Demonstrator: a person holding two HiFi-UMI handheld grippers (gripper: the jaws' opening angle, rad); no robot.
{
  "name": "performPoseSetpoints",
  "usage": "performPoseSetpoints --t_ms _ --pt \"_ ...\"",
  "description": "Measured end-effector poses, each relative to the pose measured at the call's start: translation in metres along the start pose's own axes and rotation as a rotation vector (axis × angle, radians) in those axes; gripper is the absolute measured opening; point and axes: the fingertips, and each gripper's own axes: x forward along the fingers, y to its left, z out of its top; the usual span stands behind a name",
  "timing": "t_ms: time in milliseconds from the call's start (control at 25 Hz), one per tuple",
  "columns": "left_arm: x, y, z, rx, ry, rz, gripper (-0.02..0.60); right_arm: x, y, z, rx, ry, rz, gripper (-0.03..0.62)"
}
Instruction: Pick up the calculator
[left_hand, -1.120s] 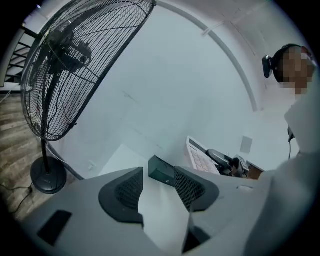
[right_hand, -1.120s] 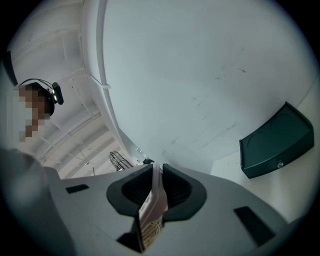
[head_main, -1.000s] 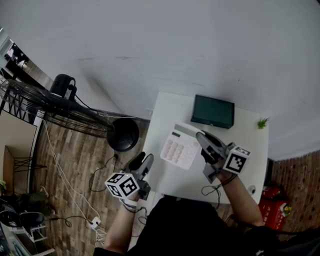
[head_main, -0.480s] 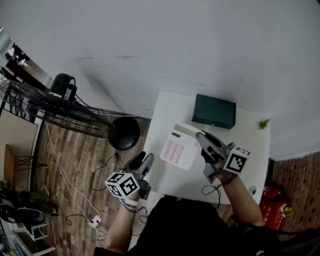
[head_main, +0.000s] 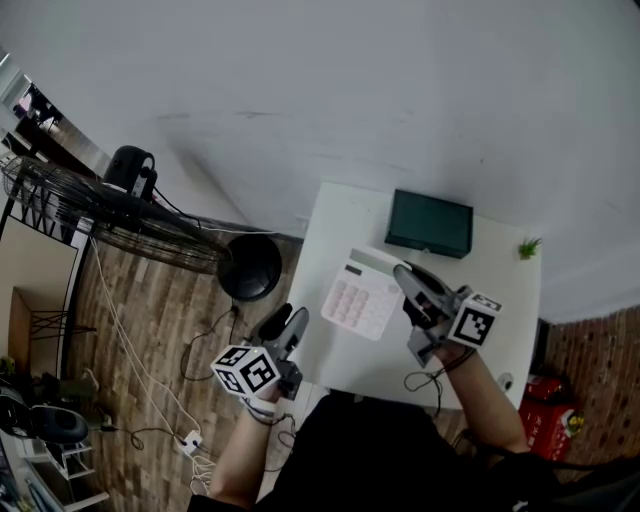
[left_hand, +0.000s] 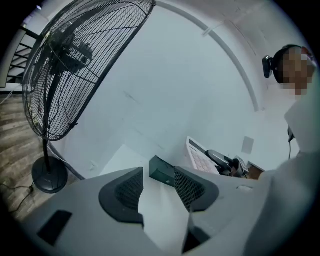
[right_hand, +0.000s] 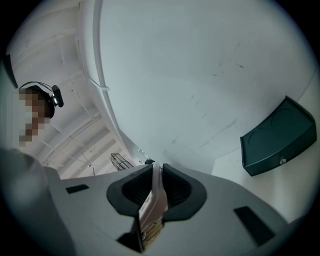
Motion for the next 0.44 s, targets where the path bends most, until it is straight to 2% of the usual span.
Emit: performPoseSetpoints --t_ms 120,280,440 --pt "-0.0013 -0.0013 0.0004 -0.001 0.0 -0.002 0.19 0.0014 0.0059 0.0026 -0.019 0.003 0.012 0.06" --pt "-0.0023 -0.0024 0.0002 -0.002 0.0 -0.001 0.19 -0.003 0.0004 0.0 0.008 -0.002 -0.01 0.06" --pt "-0.0007 0.0025 0.0002 -0.002 0.004 0.002 0.19 0.0039 0.0047 0.0045 -0.024 0.0 0.013 0.06"
